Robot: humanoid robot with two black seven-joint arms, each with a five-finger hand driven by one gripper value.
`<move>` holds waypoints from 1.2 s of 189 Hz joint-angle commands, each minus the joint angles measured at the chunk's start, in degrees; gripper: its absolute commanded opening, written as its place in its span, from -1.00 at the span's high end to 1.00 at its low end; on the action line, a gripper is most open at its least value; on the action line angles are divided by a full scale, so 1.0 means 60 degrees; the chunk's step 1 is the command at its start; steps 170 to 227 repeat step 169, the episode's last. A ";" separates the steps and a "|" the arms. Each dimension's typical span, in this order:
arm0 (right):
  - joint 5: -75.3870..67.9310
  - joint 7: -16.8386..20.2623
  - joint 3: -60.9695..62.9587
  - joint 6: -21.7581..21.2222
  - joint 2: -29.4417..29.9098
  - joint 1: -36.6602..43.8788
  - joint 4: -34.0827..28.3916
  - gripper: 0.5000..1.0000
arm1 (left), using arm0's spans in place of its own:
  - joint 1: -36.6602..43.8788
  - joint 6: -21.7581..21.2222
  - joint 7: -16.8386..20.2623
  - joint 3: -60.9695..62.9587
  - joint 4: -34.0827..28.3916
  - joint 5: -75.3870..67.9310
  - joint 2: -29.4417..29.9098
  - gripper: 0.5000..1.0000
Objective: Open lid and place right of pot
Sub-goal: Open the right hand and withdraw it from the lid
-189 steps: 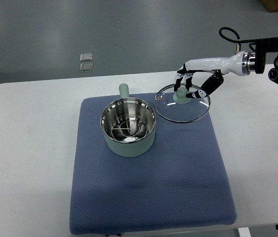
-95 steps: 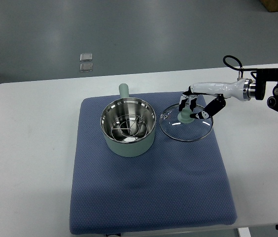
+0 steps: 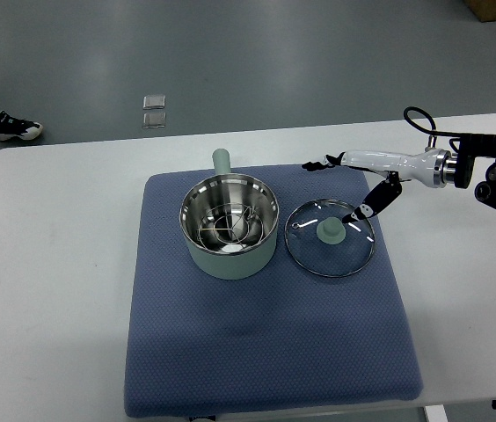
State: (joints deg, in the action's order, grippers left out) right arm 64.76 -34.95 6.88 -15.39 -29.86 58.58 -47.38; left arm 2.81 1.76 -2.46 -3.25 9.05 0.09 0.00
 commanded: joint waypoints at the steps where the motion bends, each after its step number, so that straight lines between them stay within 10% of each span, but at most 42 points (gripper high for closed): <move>1: -0.1565 0.0727 0.0435 -0.0672 0.0158 0.0021 0.0427 -0.69 | 0.0000 0.0000 0.0000 0.0000 0.0000 0.0000 0.0000 -1.00; 16: -0.3964 0.2497 0.1050 -0.0950 0.0319 -0.0125 0.0778 -0.71 | 0.0000 0.0000 0.0000 0.0000 0.0000 0.0000 0.0000 -1.00; 25: -0.3967 0.2500 0.1051 -0.0950 0.0319 -0.0125 0.0778 -0.71 | 0.0000 0.0000 0.0000 0.0000 0.0000 0.0000 0.0000 -1.00; 26: -0.5447 0.3457 0.1413 -0.0921 0.0580 -0.0328 0.0865 -0.72 | 0.0000 0.0000 0.0000 0.0000 0.0000 0.0000 0.0000 -1.00; 31: -0.6381 0.3919 0.1680 -0.0906 0.0773 -0.0418 0.0910 -0.72 | 0.0000 0.0000 0.0000 0.0000 0.0000 0.0000 0.0000 -1.00; 75: -1.1788 0.5736 0.3189 -0.0877 0.1652 -0.0960 0.1276 -0.72 | 0.0000 0.0000 0.0000 0.0000 0.0000 0.0000 0.0000 -1.00; 227: -1.2918 0.5488 0.4083 -0.0935 0.2634 -0.1781 0.1511 -0.73 | 0.0000 0.0000 0.0000 0.0000 0.0000 0.0000 0.0000 -1.00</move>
